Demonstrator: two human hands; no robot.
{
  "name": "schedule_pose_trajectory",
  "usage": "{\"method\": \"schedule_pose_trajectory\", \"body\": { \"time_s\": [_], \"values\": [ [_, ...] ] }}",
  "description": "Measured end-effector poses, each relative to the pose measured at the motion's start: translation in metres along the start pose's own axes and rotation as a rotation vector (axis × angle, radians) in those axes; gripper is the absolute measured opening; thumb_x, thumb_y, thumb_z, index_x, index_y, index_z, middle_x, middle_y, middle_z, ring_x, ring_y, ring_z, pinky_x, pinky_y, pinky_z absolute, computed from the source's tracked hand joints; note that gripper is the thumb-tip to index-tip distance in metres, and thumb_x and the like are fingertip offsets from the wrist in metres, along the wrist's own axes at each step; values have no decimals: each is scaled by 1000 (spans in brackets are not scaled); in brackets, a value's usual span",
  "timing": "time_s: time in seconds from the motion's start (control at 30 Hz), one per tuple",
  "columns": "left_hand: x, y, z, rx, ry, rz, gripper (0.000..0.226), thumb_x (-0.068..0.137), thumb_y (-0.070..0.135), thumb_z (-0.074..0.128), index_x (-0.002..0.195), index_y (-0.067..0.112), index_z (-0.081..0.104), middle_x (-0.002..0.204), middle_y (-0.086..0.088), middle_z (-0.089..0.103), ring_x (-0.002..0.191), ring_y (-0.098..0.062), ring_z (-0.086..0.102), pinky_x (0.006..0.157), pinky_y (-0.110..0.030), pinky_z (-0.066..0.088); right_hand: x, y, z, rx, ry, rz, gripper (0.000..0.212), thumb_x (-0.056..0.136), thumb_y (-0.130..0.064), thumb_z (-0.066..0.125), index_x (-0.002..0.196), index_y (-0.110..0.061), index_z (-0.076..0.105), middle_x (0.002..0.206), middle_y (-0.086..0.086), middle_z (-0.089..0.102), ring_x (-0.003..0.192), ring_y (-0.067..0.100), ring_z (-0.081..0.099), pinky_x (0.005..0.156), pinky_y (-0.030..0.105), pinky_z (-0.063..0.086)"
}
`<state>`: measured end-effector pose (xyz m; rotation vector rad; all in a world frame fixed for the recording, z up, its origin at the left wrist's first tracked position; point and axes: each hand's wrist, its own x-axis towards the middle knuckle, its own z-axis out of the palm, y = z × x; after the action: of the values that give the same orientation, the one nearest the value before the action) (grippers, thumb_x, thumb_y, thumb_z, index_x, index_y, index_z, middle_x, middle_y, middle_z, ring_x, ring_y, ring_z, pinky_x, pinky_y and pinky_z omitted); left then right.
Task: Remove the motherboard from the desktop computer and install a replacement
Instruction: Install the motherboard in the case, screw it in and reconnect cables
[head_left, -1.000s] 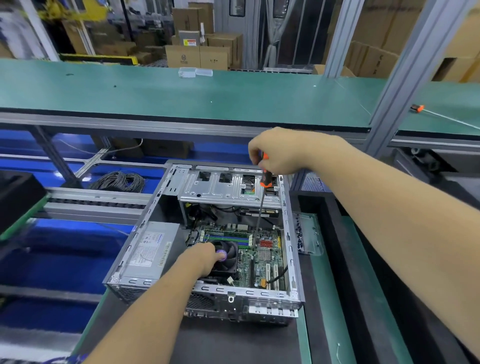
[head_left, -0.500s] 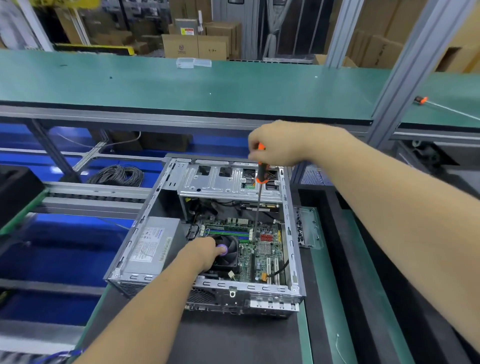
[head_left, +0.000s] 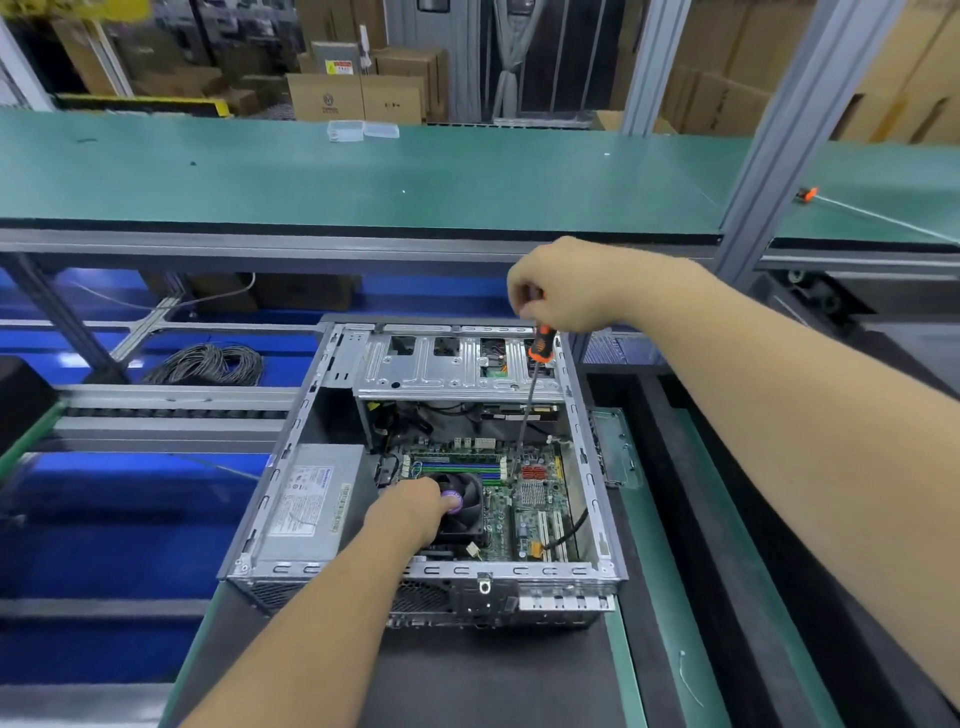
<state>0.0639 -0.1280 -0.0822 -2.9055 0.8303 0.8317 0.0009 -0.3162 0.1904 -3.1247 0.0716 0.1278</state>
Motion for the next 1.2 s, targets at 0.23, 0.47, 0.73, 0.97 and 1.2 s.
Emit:
{"method": "schedule_pose_trajectory", "body": {
  "time_s": [0.23,0.47,0.73,0.97,1.2],
  "values": [
    [-5,2,-2,-30,17,1,33,106,41,41,93,12,48,80,-3,53,85,-28,57,76,-37,46,-3,-3,1,34,6,87,33,98,-47,52,100,-14,54,84,3,54,64,15,49,56,33,37],
    [-8,4,-4,-92,12,-23,42,106,44,42,75,16,42,74,-2,48,81,-27,54,73,-35,42,3,-1,-4,-108,-66,125,50,98,-54,47,86,-7,59,71,6,65,59,24,65,64,33,52],
    [-11,5,-6,-111,11,-29,43,105,46,42,76,15,44,74,-1,49,79,-26,55,73,-36,43,3,2,5,-55,12,77,44,97,-56,49,104,-14,58,93,3,62,74,20,56,61,31,39],
    [-10,4,-5,-132,15,-26,42,104,47,44,76,17,43,74,0,48,81,-27,55,73,-35,44,2,-4,1,16,-29,88,44,96,-51,54,110,-10,58,78,-1,61,59,13,55,53,28,38],
    [-11,4,-5,-123,11,-23,35,105,43,44,86,15,47,80,-2,51,83,-27,56,74,-36,45,0,1,0,67,-51,45,20,93,-30,63,109,-22,54,89,-7,59,67,9,55,62,32,45]
  ]
}}
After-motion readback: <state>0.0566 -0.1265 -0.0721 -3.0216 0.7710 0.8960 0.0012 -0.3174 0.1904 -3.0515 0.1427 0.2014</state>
